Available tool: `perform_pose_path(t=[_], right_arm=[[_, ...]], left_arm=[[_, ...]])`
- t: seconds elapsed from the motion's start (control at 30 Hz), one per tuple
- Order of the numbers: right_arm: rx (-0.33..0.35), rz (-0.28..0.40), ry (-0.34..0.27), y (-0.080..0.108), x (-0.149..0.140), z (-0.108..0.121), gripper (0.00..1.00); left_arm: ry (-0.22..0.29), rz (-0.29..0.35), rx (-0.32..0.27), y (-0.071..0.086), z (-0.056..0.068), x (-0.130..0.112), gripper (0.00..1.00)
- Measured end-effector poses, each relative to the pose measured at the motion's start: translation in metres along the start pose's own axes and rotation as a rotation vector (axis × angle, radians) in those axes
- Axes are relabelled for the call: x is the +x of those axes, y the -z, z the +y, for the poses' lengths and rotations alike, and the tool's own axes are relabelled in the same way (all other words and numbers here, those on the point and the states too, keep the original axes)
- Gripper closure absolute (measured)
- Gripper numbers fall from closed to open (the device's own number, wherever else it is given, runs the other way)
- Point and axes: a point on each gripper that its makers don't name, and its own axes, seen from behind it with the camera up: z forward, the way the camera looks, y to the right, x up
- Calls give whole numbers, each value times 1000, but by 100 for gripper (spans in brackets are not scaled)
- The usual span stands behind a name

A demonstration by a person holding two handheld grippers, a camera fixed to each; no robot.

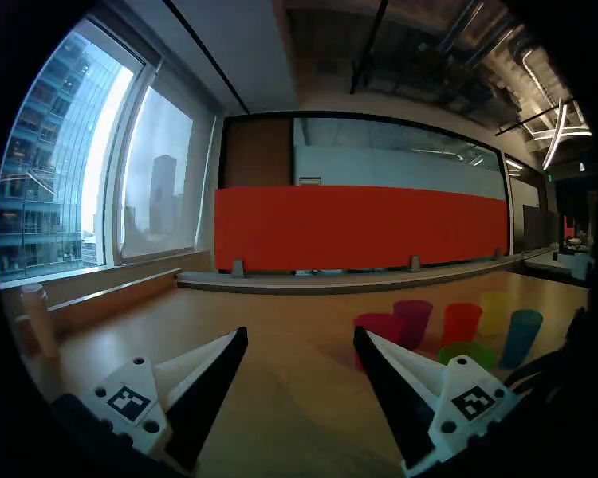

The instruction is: Pour water

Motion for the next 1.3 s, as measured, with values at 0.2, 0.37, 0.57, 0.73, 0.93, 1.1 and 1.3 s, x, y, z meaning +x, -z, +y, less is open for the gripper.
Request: perform_pose_path(t=[0.2,0.37,0.57,0.73,0.93,1.1,1.3], right_arm=[[-2,-2,2,0,-7,7,0],[-5,-12,-34,-1,-14,11,0],[-13,-23,-56,-2,-22,15,0],[-17,-31,-62,-2,-25,17,0],[-18,-45,-50,-2,-29,18,0],[-25,-52,-37,-3,-30,18,0],[-24,-54,-35,-3,-30,18,0]], left_arm=[[0,0,1,1,-1,0,1],[0,0,0,1,0,0,1],[0,0,0,0,0,0,1],[0,0,0,0,0,-1,1],[0,0,1,1,0,0,1],[0,0,1,2,0,0,1],[0,0,1,1,0,0,1]])
